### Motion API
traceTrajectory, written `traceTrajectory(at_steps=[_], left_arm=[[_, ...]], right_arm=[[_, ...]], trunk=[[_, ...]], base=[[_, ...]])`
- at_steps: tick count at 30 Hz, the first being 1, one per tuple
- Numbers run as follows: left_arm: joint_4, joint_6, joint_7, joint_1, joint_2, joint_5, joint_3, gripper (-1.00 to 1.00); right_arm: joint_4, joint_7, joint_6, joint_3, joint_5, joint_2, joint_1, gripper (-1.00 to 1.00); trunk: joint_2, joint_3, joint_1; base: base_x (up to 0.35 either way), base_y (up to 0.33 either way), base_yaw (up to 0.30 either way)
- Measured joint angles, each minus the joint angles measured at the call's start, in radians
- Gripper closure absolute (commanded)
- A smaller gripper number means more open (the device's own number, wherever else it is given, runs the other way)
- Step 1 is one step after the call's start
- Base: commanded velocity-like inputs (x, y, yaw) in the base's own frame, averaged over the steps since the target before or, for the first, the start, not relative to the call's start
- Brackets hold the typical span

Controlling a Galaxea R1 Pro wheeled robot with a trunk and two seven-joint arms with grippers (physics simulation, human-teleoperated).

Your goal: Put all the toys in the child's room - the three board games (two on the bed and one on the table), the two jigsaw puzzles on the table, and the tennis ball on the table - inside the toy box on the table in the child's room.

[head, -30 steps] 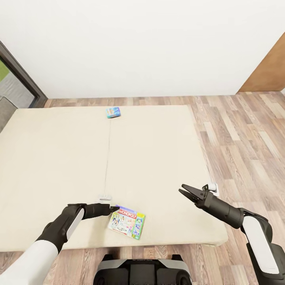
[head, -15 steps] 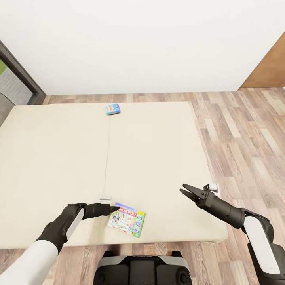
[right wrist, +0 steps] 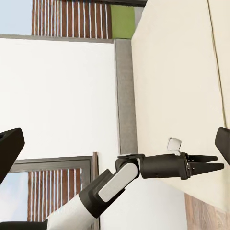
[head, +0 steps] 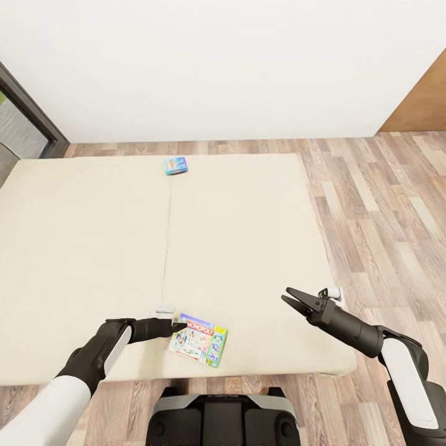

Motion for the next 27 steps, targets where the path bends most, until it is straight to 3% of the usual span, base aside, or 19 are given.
traceTrajectory(at_steps=[27], left_arm=[[0.000,0.000,0.000,0.000,0.000,0.000,0.001,-1.00]], right_arm=[[0.000,-0.013,0.000,0.005,0.003,0.001,-0.001,-1.00]], trunk=[[0.000,-0.044,0.000]], base=[[0.000,0.000,0.000]])
